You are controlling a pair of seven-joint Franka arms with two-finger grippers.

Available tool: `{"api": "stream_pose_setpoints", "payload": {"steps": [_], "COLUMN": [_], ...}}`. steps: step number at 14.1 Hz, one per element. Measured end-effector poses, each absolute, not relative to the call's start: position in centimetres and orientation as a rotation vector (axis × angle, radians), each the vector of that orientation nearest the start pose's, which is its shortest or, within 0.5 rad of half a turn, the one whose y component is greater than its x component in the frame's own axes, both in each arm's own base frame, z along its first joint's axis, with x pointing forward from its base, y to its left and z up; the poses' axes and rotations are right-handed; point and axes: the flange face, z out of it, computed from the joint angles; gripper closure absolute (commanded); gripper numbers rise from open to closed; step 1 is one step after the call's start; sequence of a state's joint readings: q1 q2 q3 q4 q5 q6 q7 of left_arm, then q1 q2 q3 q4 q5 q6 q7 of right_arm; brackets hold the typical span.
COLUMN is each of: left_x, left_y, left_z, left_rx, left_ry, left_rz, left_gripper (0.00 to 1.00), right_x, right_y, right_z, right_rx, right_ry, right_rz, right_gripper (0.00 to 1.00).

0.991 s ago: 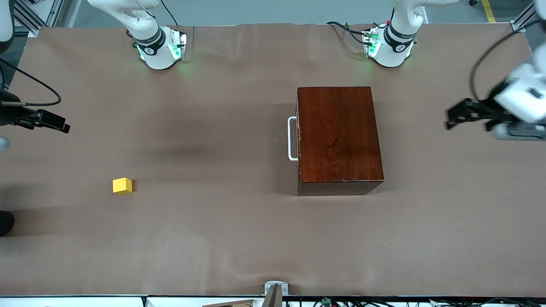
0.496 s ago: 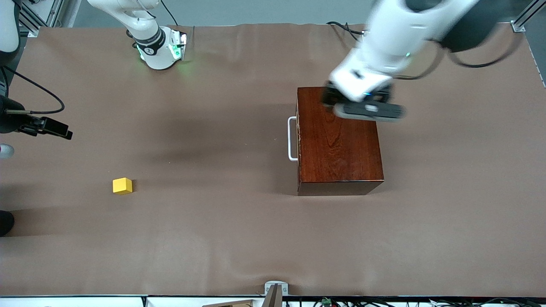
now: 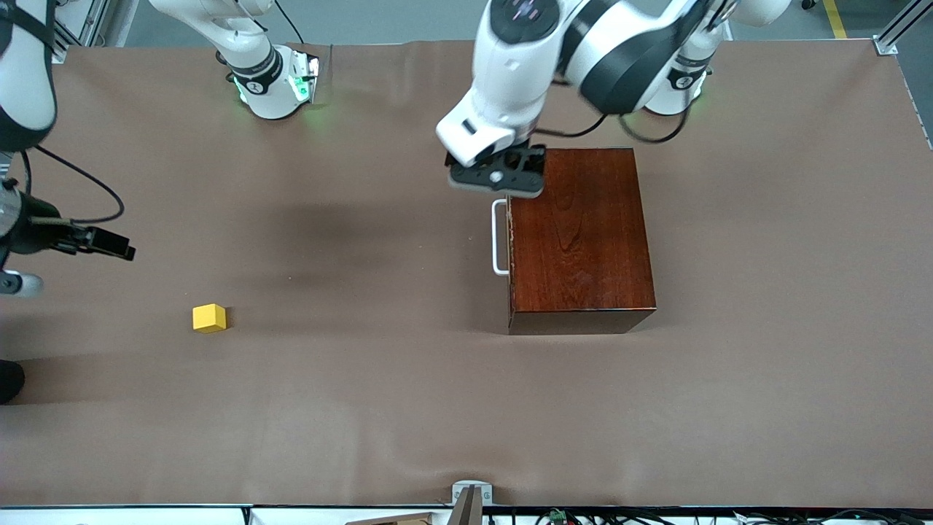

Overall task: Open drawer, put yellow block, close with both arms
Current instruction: 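Reach the right gripper to the yellow cube while the left gripper reaches the handle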

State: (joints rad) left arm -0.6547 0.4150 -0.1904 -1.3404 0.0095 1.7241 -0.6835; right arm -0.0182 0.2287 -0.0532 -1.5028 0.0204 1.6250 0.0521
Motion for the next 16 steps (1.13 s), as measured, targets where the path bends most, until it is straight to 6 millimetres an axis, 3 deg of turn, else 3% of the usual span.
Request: {"api": "stream_pose_setpoints", "payload": {"steps": [3,6,12,16], "left_x": [46.4,46.7,48.3,48.5], "left_y": [-51.4,-52.3,-53.1,-53.5], "left_z": [44.1,40.4,35.8,34.0], "left_rx": [-3.080,-3.055,-3.046,-3.051], "left_ry": [0.251,0.248,0.210,0.191], "left_rz": [0.129,0.142,0.082,0.073], "left_gripper": [0.00,0.00,0.00,0.00], "right_x": [63.5,64.7,65.1,64.6], "right_y": [-3.5,-2.9,-3.1,-3.5], "right_z": [49.0,44.8,38.7,36.3], "right_rx": [-3.123,-3.121,-3.124,-3.128], "right_ry": [0.184,0.167,0.105,0.087], "right_rz": [0.204,0.276,0.263,0.227], "right_gripper": [0.00,0.00,0.00,0.00]}}
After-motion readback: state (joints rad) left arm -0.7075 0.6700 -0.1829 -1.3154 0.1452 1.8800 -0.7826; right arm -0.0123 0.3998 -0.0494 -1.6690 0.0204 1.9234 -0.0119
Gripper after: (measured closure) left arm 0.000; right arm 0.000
